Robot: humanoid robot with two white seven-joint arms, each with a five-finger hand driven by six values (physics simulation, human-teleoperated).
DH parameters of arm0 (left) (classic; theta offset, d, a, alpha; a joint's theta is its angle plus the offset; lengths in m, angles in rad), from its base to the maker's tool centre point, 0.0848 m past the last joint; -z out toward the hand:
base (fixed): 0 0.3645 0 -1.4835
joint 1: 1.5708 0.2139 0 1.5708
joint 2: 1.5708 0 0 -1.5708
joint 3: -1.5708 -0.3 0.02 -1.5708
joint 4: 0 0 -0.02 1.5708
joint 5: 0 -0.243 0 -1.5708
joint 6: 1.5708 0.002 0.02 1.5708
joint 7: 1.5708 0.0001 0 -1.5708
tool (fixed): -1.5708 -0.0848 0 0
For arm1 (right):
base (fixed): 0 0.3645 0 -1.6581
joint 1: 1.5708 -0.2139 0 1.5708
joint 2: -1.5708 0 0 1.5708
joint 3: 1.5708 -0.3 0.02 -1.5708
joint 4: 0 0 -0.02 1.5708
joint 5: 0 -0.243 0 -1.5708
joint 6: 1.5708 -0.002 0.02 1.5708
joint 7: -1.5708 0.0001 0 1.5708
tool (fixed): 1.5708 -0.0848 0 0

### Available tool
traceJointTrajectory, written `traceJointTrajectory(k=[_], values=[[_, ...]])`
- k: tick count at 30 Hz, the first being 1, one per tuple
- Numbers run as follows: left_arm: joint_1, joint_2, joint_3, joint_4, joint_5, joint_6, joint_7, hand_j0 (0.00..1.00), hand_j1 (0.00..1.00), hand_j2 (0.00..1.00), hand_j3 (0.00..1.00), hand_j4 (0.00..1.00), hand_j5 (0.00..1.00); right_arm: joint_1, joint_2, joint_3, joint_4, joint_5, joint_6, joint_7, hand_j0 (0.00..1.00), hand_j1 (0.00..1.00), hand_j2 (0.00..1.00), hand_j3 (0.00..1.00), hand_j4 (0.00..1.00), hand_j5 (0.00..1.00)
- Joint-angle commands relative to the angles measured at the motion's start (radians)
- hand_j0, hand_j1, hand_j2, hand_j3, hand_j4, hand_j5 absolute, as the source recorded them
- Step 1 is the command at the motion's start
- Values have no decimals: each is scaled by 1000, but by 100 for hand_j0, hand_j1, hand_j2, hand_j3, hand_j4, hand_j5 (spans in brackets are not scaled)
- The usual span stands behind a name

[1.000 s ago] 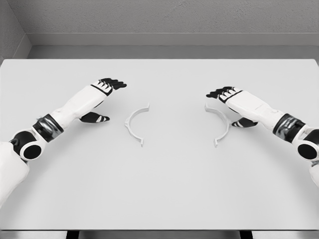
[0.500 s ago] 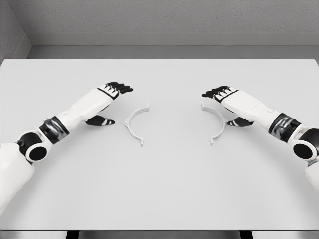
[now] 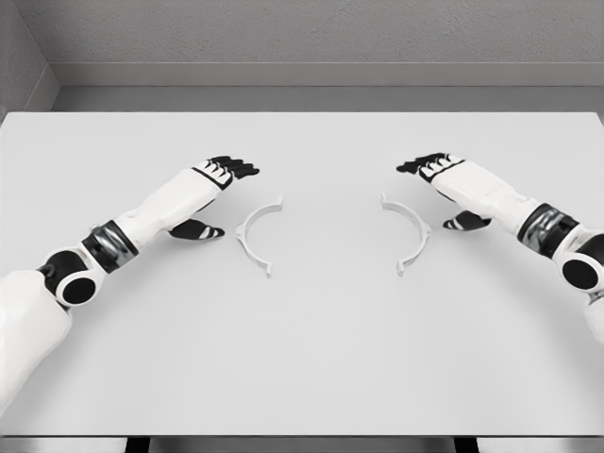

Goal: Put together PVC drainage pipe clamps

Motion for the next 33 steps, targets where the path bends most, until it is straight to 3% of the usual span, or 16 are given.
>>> traceJointTrajectory(k=[1, 20, 33], values=[[0, -9, 0, -1, 6, 0, 0, 100, 100, 100, 100, 100, 100, 0, 2, 4, 5, -3, 2, -1, 100, 100, 100, 100, 100, 100], [2, -31, 0, -7, 6, 0, 0, 100, 100, 100, 100, 100, 100, -15, 22, 53, -24, 15, 39, 3, 100, 100, 100, 100, 100, 100], [6, -66, 0, -10, 9, 0, 0, 100, 100, 100, 100, 100, 100, -11, 24, 94, -114, 14, 100, 3, 100, 100, 100, 100, 100, 100]])
